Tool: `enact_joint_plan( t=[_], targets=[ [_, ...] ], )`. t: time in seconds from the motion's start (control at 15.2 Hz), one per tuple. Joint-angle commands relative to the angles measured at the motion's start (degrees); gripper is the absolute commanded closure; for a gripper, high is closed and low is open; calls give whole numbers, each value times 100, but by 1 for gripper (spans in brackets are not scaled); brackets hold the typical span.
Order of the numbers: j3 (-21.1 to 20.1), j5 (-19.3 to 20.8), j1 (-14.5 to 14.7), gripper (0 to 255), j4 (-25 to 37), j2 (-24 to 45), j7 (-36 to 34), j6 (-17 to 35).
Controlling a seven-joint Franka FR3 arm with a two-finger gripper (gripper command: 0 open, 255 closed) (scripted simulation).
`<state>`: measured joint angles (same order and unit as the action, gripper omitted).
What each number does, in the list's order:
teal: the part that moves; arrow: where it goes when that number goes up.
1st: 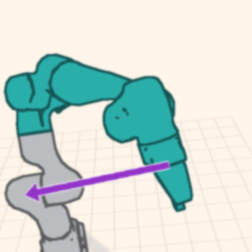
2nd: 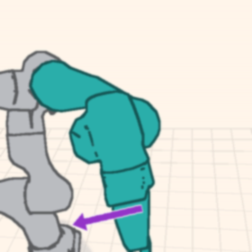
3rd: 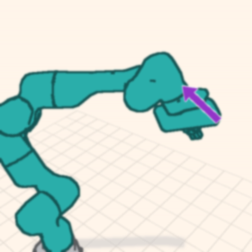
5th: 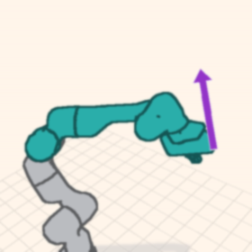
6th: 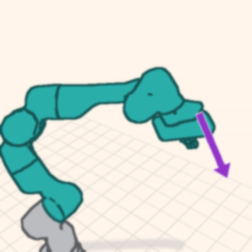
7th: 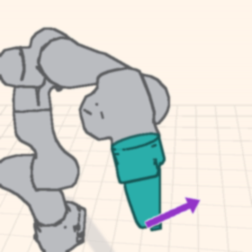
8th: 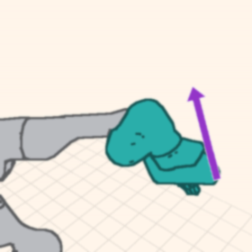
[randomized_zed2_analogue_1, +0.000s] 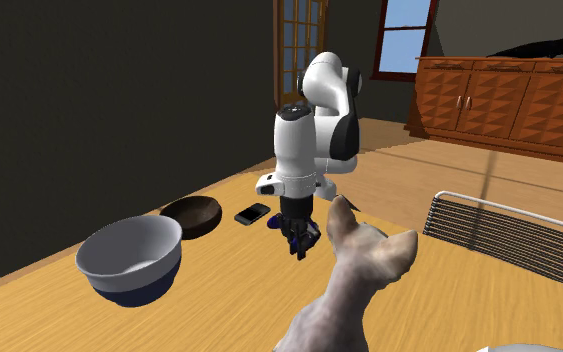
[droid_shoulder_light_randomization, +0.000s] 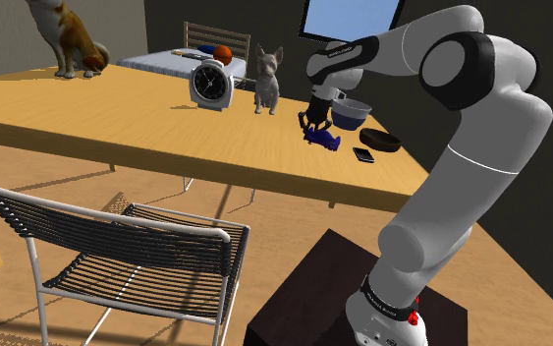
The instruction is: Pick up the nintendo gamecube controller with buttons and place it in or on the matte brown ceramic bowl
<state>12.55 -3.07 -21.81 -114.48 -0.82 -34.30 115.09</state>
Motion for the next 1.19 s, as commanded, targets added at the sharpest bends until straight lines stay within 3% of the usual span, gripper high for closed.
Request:
enact_joint_plan(
  t=[0.0,1.12],
  targets=[
    [-9,-2,9,255,43,-3,-6,-74],
    [-14,49,12,255,1205,-135,-90,-1363]
  ],
)
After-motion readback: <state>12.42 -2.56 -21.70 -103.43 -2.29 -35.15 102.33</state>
